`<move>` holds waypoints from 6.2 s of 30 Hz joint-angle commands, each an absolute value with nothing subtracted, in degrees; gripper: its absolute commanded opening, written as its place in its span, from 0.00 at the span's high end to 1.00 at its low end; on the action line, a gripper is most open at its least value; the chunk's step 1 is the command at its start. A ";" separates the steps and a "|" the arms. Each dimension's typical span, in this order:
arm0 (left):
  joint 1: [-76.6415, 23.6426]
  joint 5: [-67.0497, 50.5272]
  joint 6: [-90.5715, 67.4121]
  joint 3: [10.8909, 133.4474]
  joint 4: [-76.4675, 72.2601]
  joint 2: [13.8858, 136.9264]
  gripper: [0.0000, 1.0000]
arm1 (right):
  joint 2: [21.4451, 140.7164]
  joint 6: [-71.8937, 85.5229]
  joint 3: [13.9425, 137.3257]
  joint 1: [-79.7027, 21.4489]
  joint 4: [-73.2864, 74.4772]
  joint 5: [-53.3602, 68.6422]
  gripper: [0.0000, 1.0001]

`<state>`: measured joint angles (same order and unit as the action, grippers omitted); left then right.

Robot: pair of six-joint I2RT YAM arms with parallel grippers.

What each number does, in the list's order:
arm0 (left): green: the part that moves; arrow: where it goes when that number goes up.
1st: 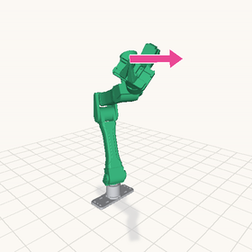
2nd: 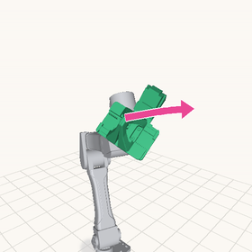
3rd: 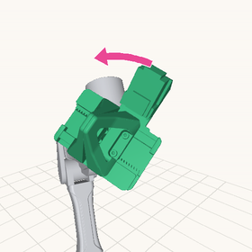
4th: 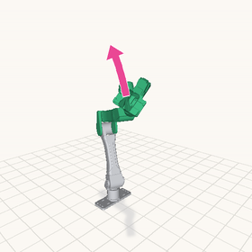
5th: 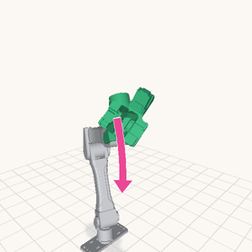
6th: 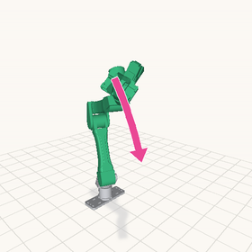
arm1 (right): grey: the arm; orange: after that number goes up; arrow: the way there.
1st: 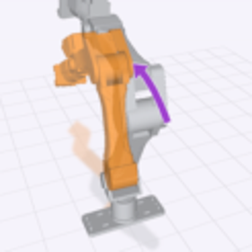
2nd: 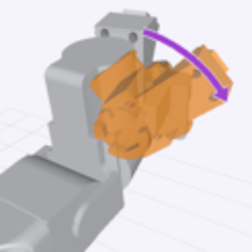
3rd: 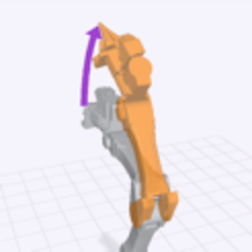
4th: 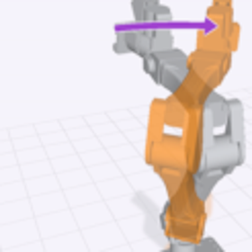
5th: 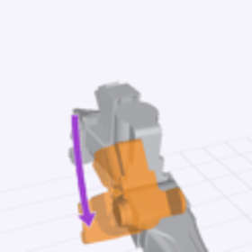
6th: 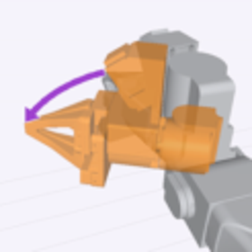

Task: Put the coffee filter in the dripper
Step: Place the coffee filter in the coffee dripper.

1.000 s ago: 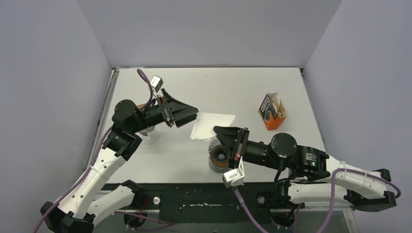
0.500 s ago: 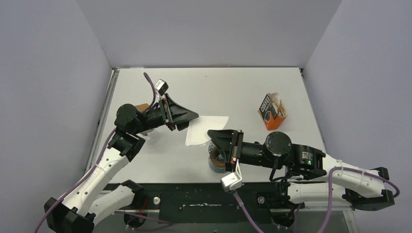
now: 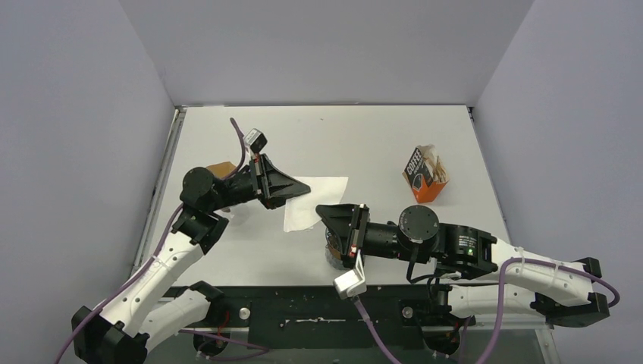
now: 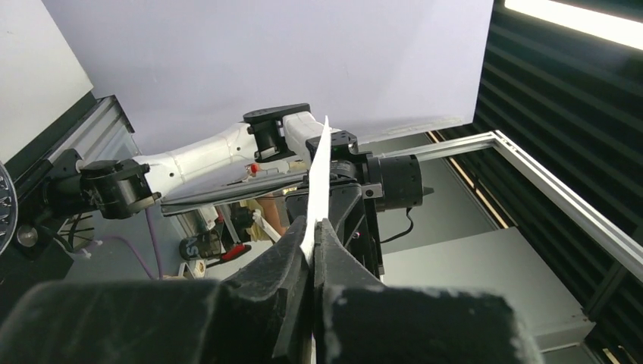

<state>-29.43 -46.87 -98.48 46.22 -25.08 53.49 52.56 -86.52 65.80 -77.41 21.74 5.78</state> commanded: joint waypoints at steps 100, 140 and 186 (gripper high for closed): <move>-24.52 -30.63 -102.38 45.08 -100.08 60.20 1.00 | 57.31 5.08 65.78 -75.67 -14.67 11.42 0.44; -25.49 -37.67 -96.69 44.49 -97.26 59.15 1.00 | 59.21 3.69 65.04 -75.67 -22.88 3.29 0.44; -24.79 -44.75 -65.81 43.47 -50.96 54.75 0.34 | 57.92 -6.04 79.76 -75.67 18.17 -13.18 1.00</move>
